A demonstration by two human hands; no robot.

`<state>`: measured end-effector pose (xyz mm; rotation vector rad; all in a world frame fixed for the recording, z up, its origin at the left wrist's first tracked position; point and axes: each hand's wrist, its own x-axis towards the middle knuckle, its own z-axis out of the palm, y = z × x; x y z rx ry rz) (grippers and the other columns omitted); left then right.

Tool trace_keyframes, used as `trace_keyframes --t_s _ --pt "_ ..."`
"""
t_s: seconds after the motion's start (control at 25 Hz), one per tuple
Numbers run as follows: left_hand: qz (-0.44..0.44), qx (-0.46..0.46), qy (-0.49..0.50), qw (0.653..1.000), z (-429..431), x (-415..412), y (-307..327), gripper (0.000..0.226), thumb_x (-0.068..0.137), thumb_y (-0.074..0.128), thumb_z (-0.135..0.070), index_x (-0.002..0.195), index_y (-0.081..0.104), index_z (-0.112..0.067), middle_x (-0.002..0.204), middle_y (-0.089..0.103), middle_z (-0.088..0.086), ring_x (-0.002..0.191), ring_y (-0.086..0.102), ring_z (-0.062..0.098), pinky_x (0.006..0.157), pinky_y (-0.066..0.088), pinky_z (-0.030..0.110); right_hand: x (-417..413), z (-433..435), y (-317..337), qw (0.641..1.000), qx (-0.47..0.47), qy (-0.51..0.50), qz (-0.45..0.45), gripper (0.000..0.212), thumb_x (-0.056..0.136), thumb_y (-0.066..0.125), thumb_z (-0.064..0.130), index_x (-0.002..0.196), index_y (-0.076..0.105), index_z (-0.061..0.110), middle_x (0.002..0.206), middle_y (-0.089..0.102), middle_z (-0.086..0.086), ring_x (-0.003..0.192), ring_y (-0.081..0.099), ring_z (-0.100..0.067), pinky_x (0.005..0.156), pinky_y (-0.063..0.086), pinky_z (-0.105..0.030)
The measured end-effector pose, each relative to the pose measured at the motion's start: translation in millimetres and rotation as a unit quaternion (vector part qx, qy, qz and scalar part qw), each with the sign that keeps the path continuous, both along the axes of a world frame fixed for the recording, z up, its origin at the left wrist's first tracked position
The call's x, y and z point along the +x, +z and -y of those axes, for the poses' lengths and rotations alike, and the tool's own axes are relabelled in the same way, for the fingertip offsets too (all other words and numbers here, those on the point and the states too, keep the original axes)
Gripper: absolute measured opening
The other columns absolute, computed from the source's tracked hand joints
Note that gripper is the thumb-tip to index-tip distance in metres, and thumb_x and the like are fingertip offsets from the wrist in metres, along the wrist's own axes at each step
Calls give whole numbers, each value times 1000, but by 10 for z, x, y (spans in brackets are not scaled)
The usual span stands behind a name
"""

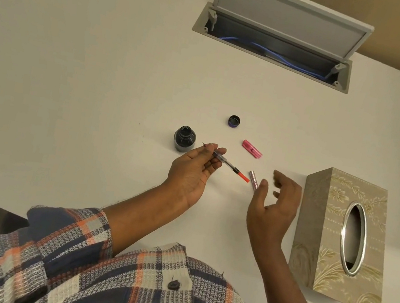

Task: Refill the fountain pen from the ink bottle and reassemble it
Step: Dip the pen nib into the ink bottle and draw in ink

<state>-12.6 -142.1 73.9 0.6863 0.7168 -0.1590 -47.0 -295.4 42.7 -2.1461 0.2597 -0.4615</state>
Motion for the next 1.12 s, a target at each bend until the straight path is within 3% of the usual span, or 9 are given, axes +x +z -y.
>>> trace_keyframes --t_s 0.12,0.24,0.48,0.68,0.76,0.84,0.96,1.12 --pt "7 -13 -4 1000 1 -1 12 10 93 55 -9 95 63 -4 86 74 10 79 71 12 73 57 22 14 -143 233 994 88 35 -59 18 96 54 20 113 58 16 97 61 10 89 61 -11 68 47 -11" --pt "18 -23 -10 1000 13 13 50 11 93 55 -10 97 63 -3 89 74 10 82 71 13 73 57 23 22 -204 338 989 103 60 -85 16 94 58 23 110 58 21 86 61 14 78 60 -4 62 46 -9" --pt "30 -26 -7 999 -31 -17 59 11 92 56 -9 97 63 -2 92 73 12 84 71 15 76 57 24 6 -275 346 984 123 65 -108 9 94 57 15 99 64 17 85 71 2 75 68 -8 75 57 -26" --pt "20 -11 -41 999 -69 -25 80 14 88 62 -10 97 65 1 103 70 18 88 67 20 82 57 28 87 -293 465 980 153 62 -113 13 95 55 15 92 64 24 82 71 1 74 67 -12 74 57 -33" --pt "15 57 -89 994 -133 -110 95 11 86 65 -7 95 67 0 100 71 18 85 66 21 79 58 28 126 -310 511 979 155 70 -116 18 95 55 14 87 63 29 80 71 3 72 67 -10 73 56 -33" --pt "17 186 -118 975 -261 -193 84 11 82 69 -5 92 69 -4 96 72 16 78 64 18 71 57 25 186 -334 546 979 144 80 -121 22 94 55 14 85 61 33 83 72 1 70 66 -5 73 55 -32" --pt "33 377 -61 923 -562 -202 58 10 77 74 -8 83 70 -16 81 70 -1 67 57 10 65 53 25 319 -380 599 979 116 103 -132 23 94 55 13 84 60 33 94 71 -3 68 64 0 70 51 -19" --pt "73 476 -38 876 -880 -65 102 6 78 74 -13 81 71 -18 83 69 -9 64 55 1 62 43 11 466 -456 676 981 35 140 -127 12 93 55 12 90 64 19 75 66 9 73 65 -6 66 46 -12"
